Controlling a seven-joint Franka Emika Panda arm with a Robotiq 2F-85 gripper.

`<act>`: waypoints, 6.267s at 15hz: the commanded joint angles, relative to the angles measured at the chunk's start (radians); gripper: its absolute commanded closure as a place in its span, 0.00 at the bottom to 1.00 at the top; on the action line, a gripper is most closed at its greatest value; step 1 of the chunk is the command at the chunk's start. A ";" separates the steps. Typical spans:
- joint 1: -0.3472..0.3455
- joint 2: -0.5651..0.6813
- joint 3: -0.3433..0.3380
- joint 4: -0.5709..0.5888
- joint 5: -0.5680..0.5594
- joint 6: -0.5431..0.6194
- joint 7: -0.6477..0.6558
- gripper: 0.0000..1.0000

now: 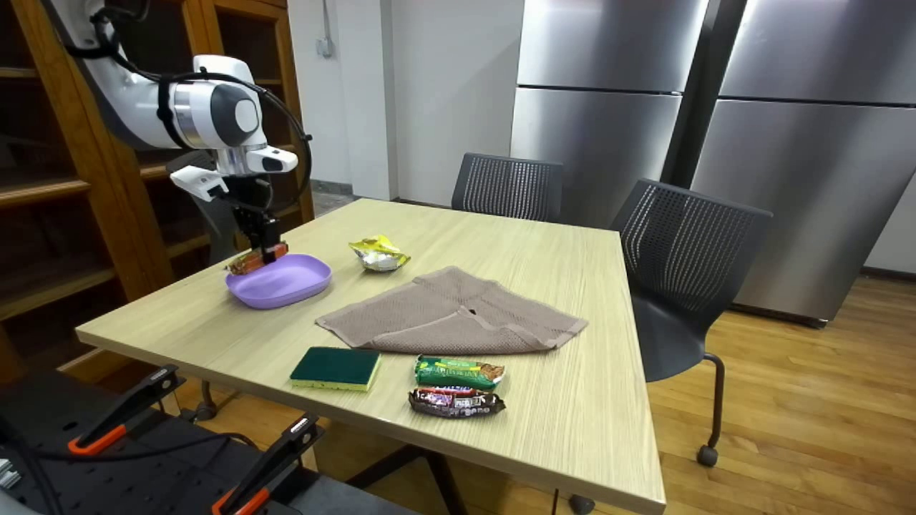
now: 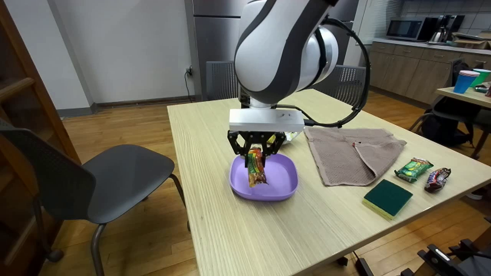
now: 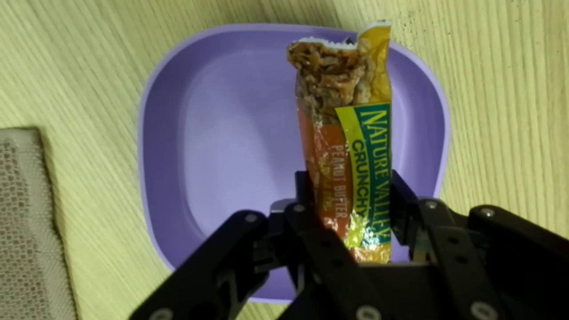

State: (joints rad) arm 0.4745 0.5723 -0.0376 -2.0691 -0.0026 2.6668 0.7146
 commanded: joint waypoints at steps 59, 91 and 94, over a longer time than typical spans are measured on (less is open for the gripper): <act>-0.501 -0.336 0.162 -0.377 0.336 -0.015 -0.720 0.00; -0.599 -0.353 -0.086 -0.458 0.195 -0.051 -0.747 0.00; -0.599 -0.353 -0.086 -0.458 0.195 -0.051 -0.747 0.00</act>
State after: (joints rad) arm -0.1082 0.2212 -0.1385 -2.5276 0.2014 2.6183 -0.0385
